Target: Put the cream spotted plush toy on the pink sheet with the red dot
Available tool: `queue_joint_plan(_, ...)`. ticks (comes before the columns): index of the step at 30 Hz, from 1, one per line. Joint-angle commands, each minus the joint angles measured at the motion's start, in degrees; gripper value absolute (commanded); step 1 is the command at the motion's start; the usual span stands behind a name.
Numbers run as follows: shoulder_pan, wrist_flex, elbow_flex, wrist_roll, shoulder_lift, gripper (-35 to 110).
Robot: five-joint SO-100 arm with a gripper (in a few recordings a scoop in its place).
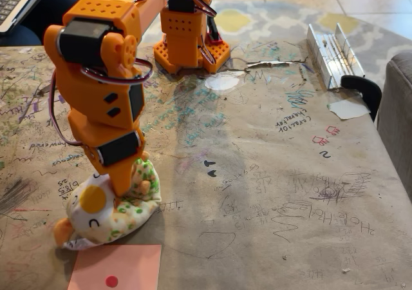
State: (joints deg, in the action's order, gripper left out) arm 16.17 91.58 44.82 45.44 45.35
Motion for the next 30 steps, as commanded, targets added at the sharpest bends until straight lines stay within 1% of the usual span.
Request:
queue_joint_plan(1, 2.55, 0.0, -5.1, -1.93, 5.45, 0)
queue_joint_plan(3, 4.04, 1.23, -13.8, -4.83, 4.75, 0)
queue_joint_plan(4, 3.78, 3.6, -22.68, -6.42, 2.11, 0)
queue_joint_plan(5, 3.34, 7.56, -36.56, -7.38, -2.99, 0)
queue_joint_plan(6, 2.81, 8.7, -50.19, -8.88, -8.44, 0)
queue_joint_plan(8, 1.67, 7.82, -63.19, -9.14, -13.45, 0)
queue_joint_plan(16, -1.23, -2.11, -67.32, -13.8, -12.04, 0)
queue_joint_plan(20, -3.08, -7.12, -67.06, -13.89, -10.02, 0)
queue_joint_plan(24, -4.92, -15.47, -71.1, -13.62, -16.52, 0)
queue_joint_plan(26, -5.45, -17.05, -73.65, -13.18, -19.86, 0)
queue_joint_plan(27, -5.54, -16.17, -73.74, -13.1, -20.39, 12)
queue_joint_plan(28, -5.54, -14.85, -74.36, -13.01, -21.09, 28)
queue_joint_plan(29, -5.45, -13.27, -74.97, -12.83, -21.88, 35)
queue_joint_plan(30, -5.45, -11.78, -75.23, -11.78, -22.5, 38)
